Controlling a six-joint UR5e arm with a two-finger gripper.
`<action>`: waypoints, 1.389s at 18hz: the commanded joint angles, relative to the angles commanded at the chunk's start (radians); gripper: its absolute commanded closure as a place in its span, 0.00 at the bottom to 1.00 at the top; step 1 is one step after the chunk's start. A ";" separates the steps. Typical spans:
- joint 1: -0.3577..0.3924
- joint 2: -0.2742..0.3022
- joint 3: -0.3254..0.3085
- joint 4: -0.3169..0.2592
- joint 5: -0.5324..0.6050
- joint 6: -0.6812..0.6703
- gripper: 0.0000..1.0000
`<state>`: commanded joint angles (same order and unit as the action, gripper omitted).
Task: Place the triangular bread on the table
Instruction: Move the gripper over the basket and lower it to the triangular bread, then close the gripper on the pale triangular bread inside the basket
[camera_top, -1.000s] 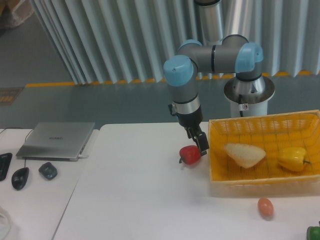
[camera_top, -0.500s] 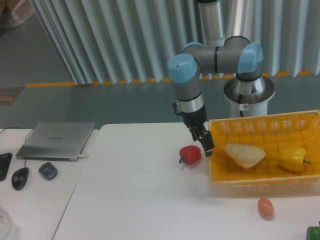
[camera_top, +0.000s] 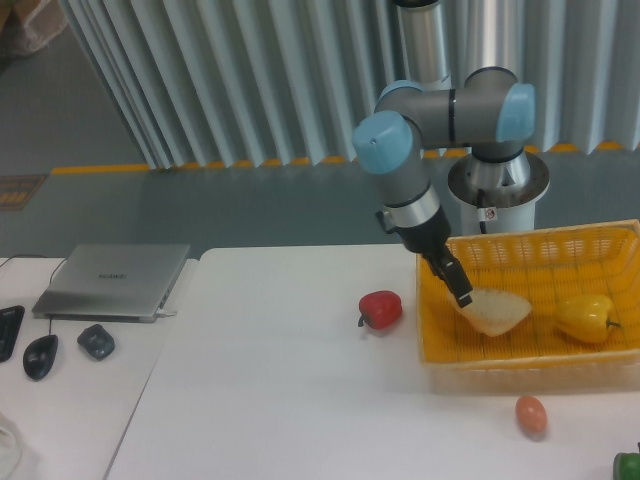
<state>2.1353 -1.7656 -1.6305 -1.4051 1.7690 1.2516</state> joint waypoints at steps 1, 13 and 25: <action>0.006 -0.003 -0.017 -0.003 -0.022 0.032 0.00; -0.009 -0.055 -0.046 -0.006 -0.013 0.281 0.00; -0.014 -0.074 -0.080 -0.014 0.032 0.308 0.24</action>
<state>2.1215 -1.8392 -1.7104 -1.4189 1.8009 1.5601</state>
